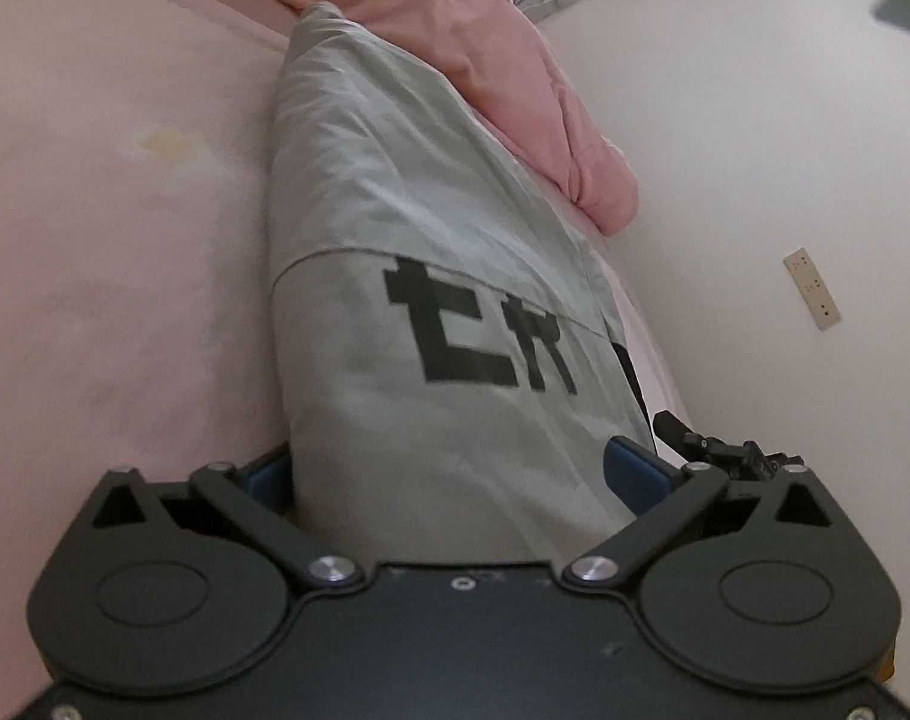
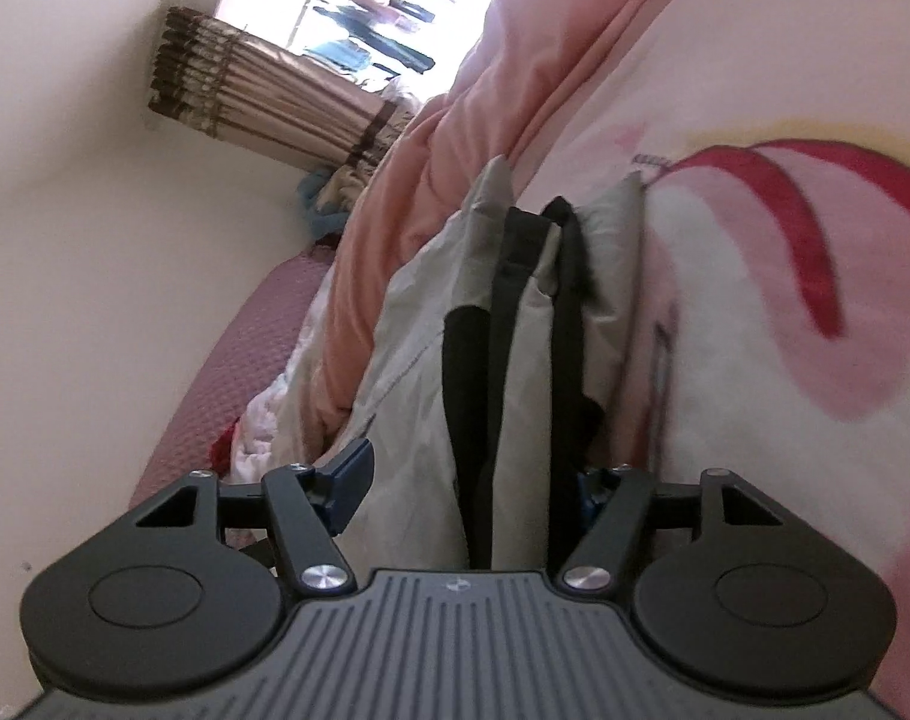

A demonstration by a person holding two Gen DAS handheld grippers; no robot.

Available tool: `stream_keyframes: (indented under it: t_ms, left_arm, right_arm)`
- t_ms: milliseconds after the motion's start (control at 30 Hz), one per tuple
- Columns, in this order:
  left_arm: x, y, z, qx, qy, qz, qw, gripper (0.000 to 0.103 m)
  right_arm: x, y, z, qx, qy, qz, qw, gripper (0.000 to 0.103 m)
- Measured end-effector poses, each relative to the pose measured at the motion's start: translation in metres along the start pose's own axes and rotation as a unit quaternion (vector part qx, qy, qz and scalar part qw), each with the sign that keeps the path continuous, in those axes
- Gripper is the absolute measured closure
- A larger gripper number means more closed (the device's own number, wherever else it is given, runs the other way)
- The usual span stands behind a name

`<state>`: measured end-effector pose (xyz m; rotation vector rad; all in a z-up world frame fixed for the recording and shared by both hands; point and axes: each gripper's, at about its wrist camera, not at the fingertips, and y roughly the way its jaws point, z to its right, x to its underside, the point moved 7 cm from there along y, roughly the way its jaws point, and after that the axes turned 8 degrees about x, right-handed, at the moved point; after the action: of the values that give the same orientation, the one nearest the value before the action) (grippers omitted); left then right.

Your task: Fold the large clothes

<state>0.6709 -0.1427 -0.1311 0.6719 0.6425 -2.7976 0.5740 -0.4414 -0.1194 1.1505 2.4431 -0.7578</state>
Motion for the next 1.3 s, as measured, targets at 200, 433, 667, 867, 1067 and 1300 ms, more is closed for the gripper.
stream_keyframes:
  t_ms: [200,433,667,867,1067,1300]
  left_arm:
    - [-0.006,0.007,0.001,-0.003,0.01,0.007,0.9999,0.001]
    - [0.0,0.008,0.007,-0.08,0.028,0.029,0.996,0.032]
    - [-0.002,-0.015,0.028,-0.105,0.047,0.045,0.9924,0.072]
    - [-0.011,-0.074,0.05,-0.103,0.07,0.07,0.9897,0.074]
    - [-0.021,-0.149,0.043,-0.114,0.093,0.105,0.9836,0.074]
    - [-0.012,-0.159,-0.028,-0.123,0.068,0.093,0.9857,0.072]
  right_arm:
    - [-0.002,0.007,-0.005,0.008,-0.019,0.006,1.0,0.022]
    - [0.01,0.006,-0.016,0.077,-0.034,0.031,0.996,0.061]
    - [0.015,-0.007,-0.056,0.082,-0.049,0.066,0.993,0.079]
    - [0.028,0.001,-0.12,0.057,-0.088,0.063,0.993,0.081]
    - [0.046,0.037,-0.165,0.023,-0.106,0.064,0.992,0.081]
    - [0.066,0.091,-0.132,0.067,-0.102,0.03,0.992,0.08]
